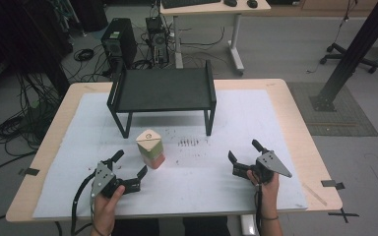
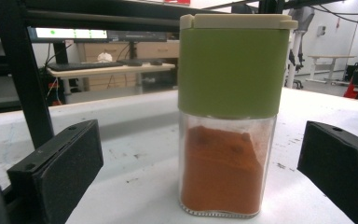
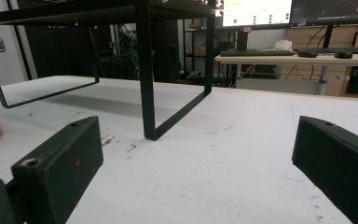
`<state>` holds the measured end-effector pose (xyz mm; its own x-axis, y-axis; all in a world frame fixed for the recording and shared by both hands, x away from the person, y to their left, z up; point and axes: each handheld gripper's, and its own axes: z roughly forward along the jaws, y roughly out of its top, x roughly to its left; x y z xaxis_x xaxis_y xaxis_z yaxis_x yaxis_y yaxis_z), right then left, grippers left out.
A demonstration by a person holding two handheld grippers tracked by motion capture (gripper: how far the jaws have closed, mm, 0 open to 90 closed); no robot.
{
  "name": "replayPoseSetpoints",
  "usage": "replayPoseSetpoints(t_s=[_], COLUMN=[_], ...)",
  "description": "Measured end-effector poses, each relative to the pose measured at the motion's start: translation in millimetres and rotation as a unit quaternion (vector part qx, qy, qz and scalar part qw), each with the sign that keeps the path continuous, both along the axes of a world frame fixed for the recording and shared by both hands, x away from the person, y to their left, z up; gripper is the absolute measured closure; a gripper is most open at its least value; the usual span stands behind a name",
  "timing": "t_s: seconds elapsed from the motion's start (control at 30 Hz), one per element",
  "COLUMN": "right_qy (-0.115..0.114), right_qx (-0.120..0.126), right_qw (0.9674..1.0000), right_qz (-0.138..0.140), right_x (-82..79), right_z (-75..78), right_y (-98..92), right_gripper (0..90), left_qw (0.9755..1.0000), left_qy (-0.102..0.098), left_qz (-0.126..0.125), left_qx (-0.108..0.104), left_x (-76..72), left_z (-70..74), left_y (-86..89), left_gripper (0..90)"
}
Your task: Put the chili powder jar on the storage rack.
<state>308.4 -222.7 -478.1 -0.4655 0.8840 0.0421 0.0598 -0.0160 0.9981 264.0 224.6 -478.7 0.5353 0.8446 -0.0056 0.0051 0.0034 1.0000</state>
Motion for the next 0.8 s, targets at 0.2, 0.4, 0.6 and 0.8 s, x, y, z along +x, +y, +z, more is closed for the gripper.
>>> replayPoseSetpoints(t_s=[0.2,0.4,0.6,0.8], right_qy=[0.000,0.000,0.000,0.000], right_qx=[0.000,0.000,0.000,0.000], right_qw=[1.0000,1.0000,1.0000,1.0000], right_qz=[0.001,0.001,0.002,0.002], right_x=[0.1,0.1,0.1,0.2], right_z=[0.0,0.0,0.0,0.0], right_y=[0.0,-0.1,-0.1,-0.1], right_gripper=[1.6,1.6,1.6,1.6], left_qw=[1.0000,0.9999,0.9999,0.9999], left_qy=[0.002,0.002,0.002,0.002], left_qz=[-0.007,-0.011,-0.012,-0.017], left_qx=[0.001,0.000,-0.001,0.002], left_x=[3.6,6.8,9.0,12.8], left_z=[0.1,0.1,0.1,0.1], left_y=[-7.9,-14.0,-17.5,-22.2], left_gripper=[0.2,0.2,0.2,0.2])
